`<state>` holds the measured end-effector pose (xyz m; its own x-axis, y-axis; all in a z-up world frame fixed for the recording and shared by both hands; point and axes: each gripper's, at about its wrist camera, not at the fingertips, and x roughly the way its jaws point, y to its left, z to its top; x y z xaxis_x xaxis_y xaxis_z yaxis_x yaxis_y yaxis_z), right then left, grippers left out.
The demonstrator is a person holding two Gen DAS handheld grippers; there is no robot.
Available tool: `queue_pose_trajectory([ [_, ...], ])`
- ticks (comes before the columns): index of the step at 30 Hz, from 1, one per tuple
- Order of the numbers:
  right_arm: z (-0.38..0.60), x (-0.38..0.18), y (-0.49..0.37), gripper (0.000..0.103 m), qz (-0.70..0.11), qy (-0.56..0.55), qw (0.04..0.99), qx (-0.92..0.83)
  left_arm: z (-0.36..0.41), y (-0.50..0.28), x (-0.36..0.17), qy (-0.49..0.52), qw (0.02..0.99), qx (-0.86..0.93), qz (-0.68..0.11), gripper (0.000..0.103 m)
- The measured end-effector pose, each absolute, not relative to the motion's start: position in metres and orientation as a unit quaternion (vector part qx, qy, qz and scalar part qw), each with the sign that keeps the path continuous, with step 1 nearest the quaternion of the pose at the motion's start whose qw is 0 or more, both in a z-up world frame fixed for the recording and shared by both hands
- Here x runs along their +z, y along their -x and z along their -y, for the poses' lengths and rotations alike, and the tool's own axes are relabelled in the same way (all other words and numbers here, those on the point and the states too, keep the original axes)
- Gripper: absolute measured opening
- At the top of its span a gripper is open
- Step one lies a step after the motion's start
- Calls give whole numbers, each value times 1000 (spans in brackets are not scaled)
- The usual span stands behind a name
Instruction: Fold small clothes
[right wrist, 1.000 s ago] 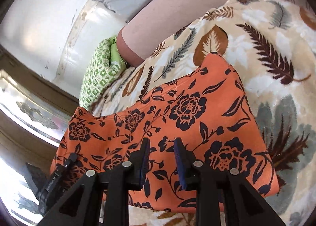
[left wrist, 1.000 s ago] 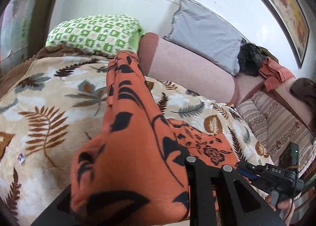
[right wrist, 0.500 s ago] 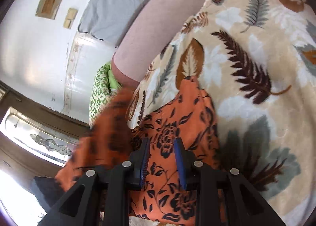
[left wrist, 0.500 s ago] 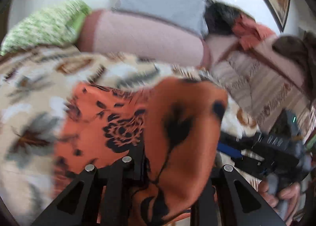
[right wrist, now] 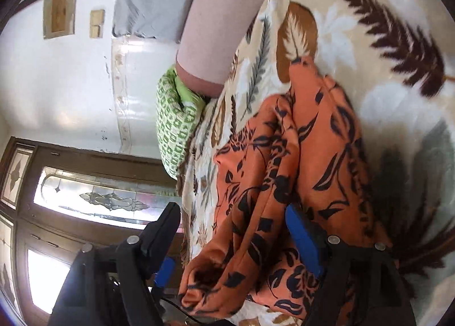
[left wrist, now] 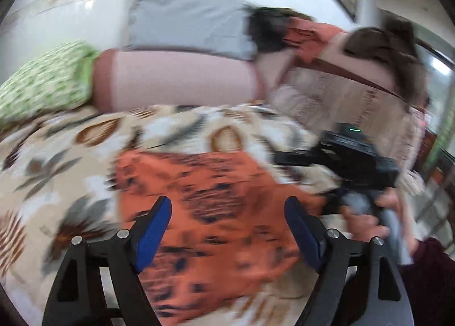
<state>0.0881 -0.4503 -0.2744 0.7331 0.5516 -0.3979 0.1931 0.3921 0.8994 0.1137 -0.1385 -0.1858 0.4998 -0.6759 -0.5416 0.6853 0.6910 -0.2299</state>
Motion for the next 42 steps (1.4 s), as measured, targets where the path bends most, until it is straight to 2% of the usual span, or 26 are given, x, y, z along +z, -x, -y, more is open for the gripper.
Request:
queue_pose_trajectory([
  [3,441,-277,-94,79,-364,-518,770,85,120,-148,-223,1,863,-319,-393,82],
  [6,434,-280,-99,79,-376,-506,773,69,110,-159,-247,2,855,-281,-436,82],
  [12,424,-277,-107,79,-376,-483,789,54,127,-150,-255,-36,857,-281,-431,83],
  [14,413,-271,-109,76,-380,-444,810,53,128,-145,-253,-37,853,-292,-432,83],
  [15,407,-268,-110,62,-383,-419,822,48,127,-141,-252,-33,850,-297,-434,83],
  [16,399,-265,-111,31,-391,-386,835,39,126,-141,-253,-26,848,-299,-438,83],
  [17,388,-263,-115,20,-406,-342,847,28,126,-144,-254,-21,847,-299,-439,83],
  [20,369,-258,-117,17,-415,-270,869,3,122,-144,-249,-6,849,-304,-431,83],
  [25,366,-218,-92,16,-319,-226,920,-7,122,-139,-232,16,859,-329,-392,83],
  [28,380,-214,-84,16,-305,-216,927,-37,136,-139,-242,7,848,-336,-410,83],
  [35,430,-254,-91,16,-384,-254,880,-116,166,-136,-266,4,811,-358,-463,85],
  [37,438,-265,-95,20,-410,-273,864,-103,163,-138,-267,15,804,-358,-474,87],
  [42,457,-250,-82,24,-371,-348,855,-100,162,-137,-266,13,807,-352,-474,89],
])
